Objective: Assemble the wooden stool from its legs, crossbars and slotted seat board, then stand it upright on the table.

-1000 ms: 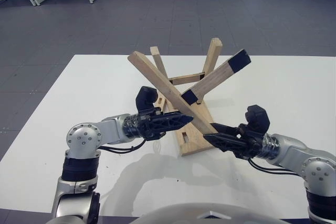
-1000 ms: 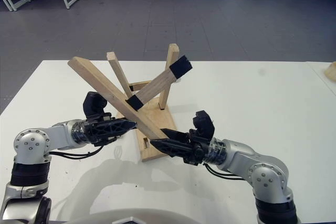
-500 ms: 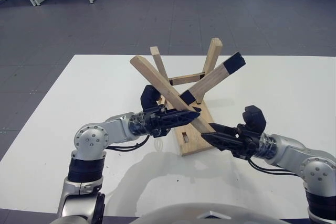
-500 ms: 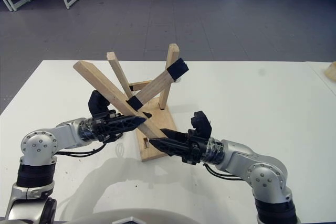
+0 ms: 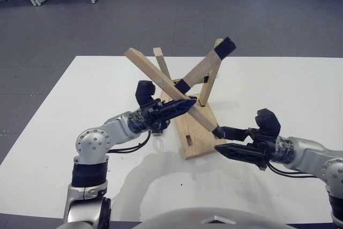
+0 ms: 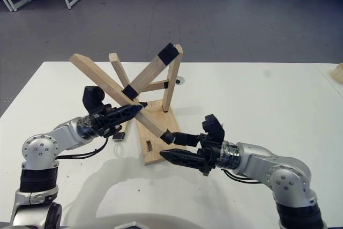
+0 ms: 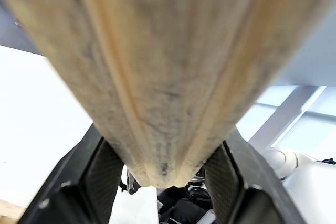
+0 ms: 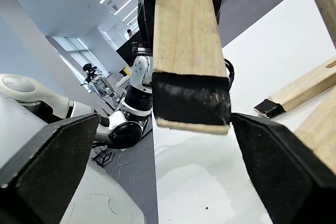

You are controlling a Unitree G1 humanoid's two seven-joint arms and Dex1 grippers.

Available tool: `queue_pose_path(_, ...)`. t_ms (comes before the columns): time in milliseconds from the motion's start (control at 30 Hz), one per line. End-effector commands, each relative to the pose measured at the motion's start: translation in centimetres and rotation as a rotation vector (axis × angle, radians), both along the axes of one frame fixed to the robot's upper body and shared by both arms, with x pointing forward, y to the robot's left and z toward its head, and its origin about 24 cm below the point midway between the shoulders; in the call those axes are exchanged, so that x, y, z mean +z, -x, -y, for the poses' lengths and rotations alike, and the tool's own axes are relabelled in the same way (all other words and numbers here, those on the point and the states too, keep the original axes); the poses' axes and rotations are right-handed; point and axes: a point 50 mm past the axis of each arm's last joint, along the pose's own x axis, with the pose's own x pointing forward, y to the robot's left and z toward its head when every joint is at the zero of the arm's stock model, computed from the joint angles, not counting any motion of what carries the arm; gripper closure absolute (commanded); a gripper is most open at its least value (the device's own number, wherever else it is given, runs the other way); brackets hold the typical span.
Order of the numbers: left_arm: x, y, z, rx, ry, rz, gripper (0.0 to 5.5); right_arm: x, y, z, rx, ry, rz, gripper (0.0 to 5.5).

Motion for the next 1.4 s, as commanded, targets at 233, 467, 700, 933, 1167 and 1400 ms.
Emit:
queue_pose_path(233, -2.8, -0.2, -2.9, 0.201, -0.468, 0.276, 3.44, -3.6, -2.8, 4.8, -0.363, 0.286, 0.053, 0.00)
queue_pose_path(467, -5.1, 0.2, -2.5, 0.145, -0.590, 0.368, 3.44, -5.4, -3.7, 4.8, -0.467, 0.393, 0.071, 0.00)
queue_pose_path(700, -6.6, 0.4, -2.4, 0.151, -0.604, 0.346, 3.44, -5.4, -3.8, 4.6, -0.462, 0.397, 0.085, 0.00)
queue_pose_path(933, -8.0, 0.7, -1.9, 0.086, -0.649, 0.351, 3.44, -5.2, -3.9, 4.3, -0.449, 0.398, 0.097, 0.00)
queue_pose_path(1167, -8.5, 0.3, -3.0, 0.058, -0.786, 0.403, 3.44, -5.1, -3.8, 4.0, -0.440, 0.397, 0.107, 0.00)
queue_pose_path(1400, -8.5, -0.3, -2.5, 0.168, -0.966, 0.416, 3.44, -5.4, -3.6, 4.0, -0.450, 0.413, 0.111, 0.00)
